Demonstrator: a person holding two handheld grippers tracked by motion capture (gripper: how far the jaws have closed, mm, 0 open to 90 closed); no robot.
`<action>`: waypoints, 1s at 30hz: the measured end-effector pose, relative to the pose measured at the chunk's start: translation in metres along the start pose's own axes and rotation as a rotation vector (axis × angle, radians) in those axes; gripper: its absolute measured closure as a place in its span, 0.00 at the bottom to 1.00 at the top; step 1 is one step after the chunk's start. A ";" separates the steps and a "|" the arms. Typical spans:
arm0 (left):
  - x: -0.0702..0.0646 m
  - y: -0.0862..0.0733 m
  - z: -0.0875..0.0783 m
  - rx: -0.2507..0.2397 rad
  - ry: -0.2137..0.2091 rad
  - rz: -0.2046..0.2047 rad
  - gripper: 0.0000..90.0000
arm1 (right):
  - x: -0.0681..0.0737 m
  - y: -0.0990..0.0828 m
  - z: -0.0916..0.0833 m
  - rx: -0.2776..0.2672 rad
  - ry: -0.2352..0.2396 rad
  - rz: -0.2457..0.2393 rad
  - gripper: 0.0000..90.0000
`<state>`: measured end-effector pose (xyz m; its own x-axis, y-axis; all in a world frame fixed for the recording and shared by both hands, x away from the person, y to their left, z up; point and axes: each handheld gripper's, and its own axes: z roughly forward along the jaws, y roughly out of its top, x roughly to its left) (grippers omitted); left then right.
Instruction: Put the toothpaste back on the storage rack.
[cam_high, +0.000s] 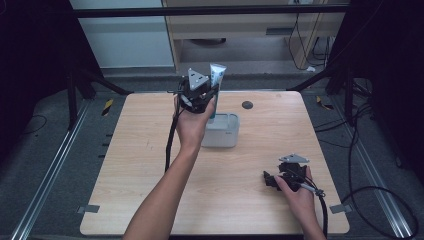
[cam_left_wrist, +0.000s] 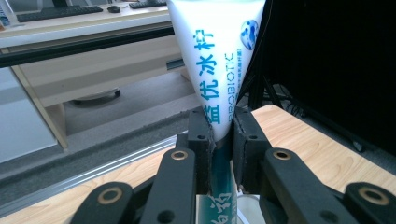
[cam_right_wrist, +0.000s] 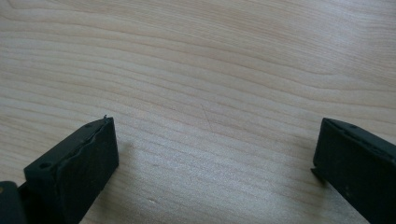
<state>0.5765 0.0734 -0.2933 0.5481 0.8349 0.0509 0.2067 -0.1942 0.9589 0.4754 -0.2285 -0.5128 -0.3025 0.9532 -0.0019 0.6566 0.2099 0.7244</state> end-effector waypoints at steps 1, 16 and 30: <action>0.000 -0.001 0.001 -0.006 -0.002 0.003 0.88 | 0.000 0.000 0.000 0.001 0.000 -0.001 0.00; -0.001 -0.009 0.015 -0.052 -0.010 0.023 0.88 | 0.000 0.000 0.000 0.000 0.000 -0.003 0.00; 0.006 -0.024 0.022 -0.068 -0.010 -0.011 0.88 | 0.000 0.000 0.000 0.002 -0.001 -0.006 0.00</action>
<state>0.5926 0.0719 -0.3225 0.5545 0.8313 0.0377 0.1573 -0.1492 0.9762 0.4751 -0.2288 -0.5128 -0.3057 0.9521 -0.0066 0.6564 0.2158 0.7229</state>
